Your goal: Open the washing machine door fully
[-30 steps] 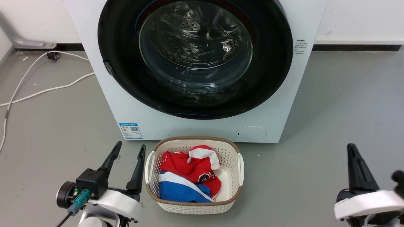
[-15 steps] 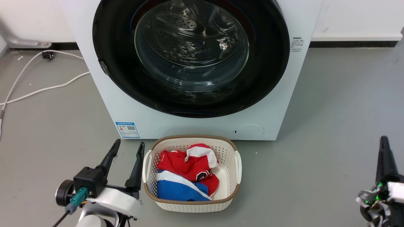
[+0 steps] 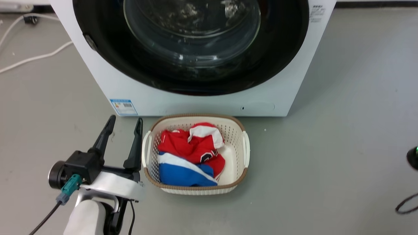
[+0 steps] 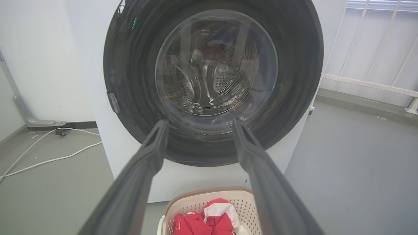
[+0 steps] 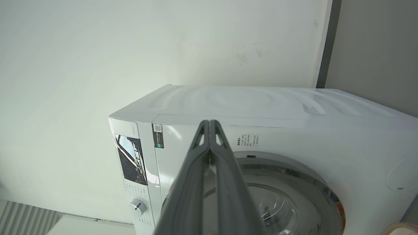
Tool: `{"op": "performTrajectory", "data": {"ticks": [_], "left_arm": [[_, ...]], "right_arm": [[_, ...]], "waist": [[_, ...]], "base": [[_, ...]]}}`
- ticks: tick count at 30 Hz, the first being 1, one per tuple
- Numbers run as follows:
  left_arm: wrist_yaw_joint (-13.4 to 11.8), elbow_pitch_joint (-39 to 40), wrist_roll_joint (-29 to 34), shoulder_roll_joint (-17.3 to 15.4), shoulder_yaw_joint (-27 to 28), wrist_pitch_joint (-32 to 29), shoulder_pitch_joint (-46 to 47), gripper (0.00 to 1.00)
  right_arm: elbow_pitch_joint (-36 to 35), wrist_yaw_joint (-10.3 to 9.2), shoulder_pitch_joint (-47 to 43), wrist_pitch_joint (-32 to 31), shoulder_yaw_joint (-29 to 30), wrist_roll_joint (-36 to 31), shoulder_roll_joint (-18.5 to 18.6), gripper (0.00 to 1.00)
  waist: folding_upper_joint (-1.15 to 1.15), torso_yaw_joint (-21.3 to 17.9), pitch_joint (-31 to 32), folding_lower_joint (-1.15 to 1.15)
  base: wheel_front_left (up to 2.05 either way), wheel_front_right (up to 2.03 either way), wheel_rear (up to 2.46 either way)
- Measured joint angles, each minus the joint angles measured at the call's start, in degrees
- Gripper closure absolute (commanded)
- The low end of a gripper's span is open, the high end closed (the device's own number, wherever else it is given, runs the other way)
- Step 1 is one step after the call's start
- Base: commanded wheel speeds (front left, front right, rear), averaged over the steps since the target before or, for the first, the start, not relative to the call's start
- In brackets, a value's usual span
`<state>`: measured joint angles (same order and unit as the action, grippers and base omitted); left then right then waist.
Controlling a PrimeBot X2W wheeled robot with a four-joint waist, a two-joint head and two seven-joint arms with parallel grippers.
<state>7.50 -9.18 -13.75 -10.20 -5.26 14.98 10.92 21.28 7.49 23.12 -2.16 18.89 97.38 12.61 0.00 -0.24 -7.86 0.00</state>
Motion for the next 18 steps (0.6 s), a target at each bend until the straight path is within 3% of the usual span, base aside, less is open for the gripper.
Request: {"op": "performTrajectory", "data": {"ticks": [13, 18], "left_arm": [[0.0, 3.3, 0.1, 0.0, -1.0, 0.0, 5.4, 0.0], [0.0, 4.3, 0.1, 0.0, -1.4, 0.0, 6.9, 0.0]], "right_arm": [[18.6, 0.0, 26.7, -16.0, -11.9, 2.7, 13.5, 1.0], [22.5, -0.01, 36.1, -21.3, -18.5, 0.6, 15.5, 1.0]], "waist": [[0.0, 2.2, -10.0, 0.0], [0.0, 3.2, -12.9, 0.0]], "base": [[0.0, 0.0, 0.0], [0.0, 0.0, 0.0]]}}
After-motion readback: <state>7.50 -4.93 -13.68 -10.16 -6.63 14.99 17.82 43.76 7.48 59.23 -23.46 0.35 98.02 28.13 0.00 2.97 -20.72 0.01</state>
